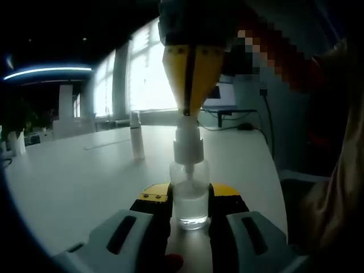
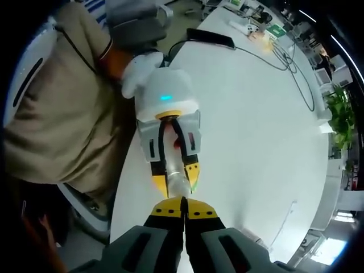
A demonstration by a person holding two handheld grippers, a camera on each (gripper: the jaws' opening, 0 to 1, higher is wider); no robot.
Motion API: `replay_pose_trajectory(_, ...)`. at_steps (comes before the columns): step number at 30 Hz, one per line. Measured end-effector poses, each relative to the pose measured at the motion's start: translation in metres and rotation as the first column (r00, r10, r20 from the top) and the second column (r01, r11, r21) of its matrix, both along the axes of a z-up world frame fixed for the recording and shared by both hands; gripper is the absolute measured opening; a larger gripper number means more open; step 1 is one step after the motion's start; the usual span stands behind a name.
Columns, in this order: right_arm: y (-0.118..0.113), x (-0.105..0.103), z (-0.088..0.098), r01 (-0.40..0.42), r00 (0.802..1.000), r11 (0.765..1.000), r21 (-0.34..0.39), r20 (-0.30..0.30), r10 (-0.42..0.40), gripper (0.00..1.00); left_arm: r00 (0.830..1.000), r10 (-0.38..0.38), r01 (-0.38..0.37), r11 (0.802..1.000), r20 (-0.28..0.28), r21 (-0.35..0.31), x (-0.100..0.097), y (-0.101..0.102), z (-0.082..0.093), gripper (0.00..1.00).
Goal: Clamp pump bottle remove cover press pump head put on cover
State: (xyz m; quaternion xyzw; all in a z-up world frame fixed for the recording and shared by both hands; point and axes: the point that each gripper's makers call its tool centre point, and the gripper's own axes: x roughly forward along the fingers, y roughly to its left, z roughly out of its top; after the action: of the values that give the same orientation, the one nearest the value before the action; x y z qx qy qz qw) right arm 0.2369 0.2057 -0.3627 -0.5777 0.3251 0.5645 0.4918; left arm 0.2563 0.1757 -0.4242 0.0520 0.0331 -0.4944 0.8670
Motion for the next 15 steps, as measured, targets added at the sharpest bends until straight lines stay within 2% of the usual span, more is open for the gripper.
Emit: replay_pose_trajectory(15, 0.0013, 0.0018, 0.0034, -0.012, 1.000, 1.000, 0.028, 0.005, 0.012, 0.00, 1.000, 0.001, -0.001, 1.000, -0.002, -0.001, -0.0012, -0.0003, 0.0005, 0.15)
